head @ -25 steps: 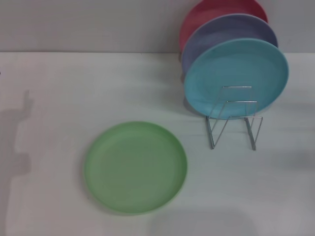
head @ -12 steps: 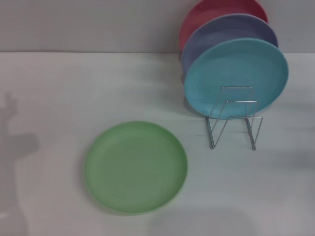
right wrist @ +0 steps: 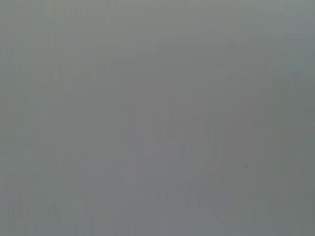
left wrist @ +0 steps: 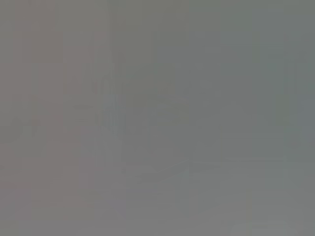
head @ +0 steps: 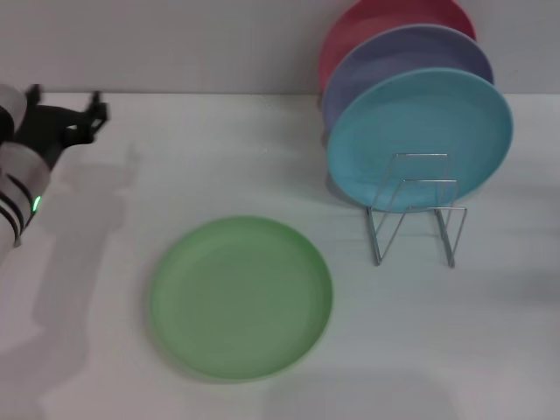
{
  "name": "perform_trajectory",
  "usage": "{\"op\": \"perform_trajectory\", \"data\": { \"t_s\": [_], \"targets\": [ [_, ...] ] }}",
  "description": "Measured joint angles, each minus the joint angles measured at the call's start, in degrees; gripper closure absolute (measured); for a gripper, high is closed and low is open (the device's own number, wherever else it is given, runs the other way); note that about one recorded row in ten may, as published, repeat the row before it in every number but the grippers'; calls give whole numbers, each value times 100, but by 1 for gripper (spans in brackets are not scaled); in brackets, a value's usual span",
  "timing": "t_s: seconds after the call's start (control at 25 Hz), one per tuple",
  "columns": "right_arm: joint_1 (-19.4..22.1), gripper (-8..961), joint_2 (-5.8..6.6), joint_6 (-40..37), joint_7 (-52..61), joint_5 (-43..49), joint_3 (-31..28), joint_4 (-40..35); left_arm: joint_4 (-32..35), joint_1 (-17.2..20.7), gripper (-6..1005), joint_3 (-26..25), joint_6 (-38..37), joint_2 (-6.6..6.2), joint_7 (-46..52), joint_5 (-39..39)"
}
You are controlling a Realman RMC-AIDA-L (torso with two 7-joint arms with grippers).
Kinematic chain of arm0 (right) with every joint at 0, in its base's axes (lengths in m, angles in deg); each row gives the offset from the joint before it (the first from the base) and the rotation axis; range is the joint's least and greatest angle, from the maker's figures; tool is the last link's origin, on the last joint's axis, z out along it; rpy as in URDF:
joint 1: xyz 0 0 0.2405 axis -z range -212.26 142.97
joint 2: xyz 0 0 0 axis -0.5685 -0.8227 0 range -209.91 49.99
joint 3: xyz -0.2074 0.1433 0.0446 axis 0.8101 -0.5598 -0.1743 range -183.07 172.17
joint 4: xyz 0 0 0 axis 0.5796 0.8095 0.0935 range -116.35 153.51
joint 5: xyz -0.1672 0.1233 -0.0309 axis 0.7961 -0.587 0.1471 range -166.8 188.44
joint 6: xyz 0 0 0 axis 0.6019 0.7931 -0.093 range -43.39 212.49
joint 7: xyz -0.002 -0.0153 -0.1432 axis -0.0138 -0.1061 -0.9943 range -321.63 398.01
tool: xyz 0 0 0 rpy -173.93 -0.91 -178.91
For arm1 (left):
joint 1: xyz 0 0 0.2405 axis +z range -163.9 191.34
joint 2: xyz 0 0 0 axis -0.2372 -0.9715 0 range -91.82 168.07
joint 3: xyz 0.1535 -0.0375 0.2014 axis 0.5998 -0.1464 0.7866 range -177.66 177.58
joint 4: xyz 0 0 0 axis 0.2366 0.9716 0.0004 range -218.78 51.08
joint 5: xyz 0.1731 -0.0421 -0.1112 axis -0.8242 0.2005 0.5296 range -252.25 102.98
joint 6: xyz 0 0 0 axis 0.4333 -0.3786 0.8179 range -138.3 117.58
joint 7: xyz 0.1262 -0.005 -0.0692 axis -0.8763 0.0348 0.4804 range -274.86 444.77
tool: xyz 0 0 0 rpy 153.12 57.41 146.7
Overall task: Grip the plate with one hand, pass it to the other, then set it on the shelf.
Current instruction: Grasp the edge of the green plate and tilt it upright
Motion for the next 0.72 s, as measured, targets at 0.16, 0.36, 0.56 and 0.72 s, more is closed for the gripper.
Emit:
{"op": "perform_trajectory", "data": {
  "t_s": [0.16, 0.36, 0.56, 0.72],
  "targets": [
    [2, 245, 0, -26, -7, 4, 1, 14, 817, 252, 189, -854, 1931, -4, 47, -39],
    [0, 245, 0, -52, -13, 6, -5, -3, 1374, 303, 189, -2079, 4465, -24, 887, -215],
    [-39, 245, 24, -55, 3, -2, -2, -14, 1812, 47, 188, -2897, 6479, -31, 2167, -1249],
    [-95, 245, 63, -54, -14, 2, 1, -22, 2127, -63, 188, -2992, 7364, -29, 2847, -1823]
  ]
}}
